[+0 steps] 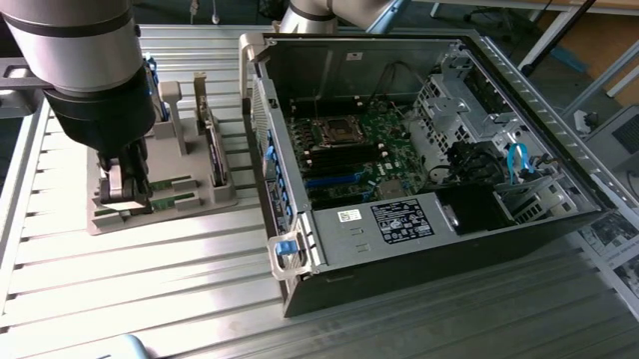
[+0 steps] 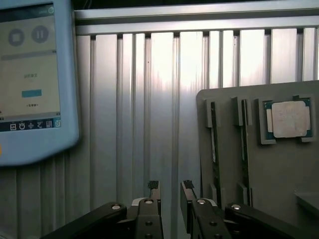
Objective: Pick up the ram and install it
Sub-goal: 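Pick up the ram and move it above insertion slot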
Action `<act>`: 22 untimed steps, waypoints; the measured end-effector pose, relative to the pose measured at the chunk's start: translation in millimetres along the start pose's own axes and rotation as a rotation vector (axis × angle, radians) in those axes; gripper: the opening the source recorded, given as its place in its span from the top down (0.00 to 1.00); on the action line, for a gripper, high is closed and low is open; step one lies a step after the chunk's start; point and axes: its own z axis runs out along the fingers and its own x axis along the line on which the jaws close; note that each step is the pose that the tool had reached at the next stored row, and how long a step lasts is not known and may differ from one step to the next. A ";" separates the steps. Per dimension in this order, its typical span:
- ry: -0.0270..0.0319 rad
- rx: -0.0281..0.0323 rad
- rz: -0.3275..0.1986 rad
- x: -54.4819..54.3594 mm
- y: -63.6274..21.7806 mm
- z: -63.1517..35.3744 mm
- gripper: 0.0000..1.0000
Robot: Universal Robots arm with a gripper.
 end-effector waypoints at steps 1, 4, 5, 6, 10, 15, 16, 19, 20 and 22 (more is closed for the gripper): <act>0.0000 0.0038 0.000 -0.1 0.0 0.7 0.70; 0.0001 0.0226 0.003 -0.3 -0.1 2.6 0.70; 0.0005 0.0289 0.003 -0.4 -0.1 3.1 0.70; 0.0010 0.0362 0.004 -0.4 -0.2 3.6 0.70; -0.0041 0.0522 0.006 -0.7 -0.2 5.8 0.70; -0.0407 0.0527 0.006 -0.9 -0.3 7.2 0.70; -0.0498 0.0528 0.006 -0.9 -0.3 7.6 0.70; -0.0689 0.0529 0.006 -1.0 -0.3 8.6 0.70; -0.0751 0.0531 0.006 -1.1 -0.4 9.1 0.70; -0.0861 0.0535 0.006 -1.2 -0.4 9.9 0.70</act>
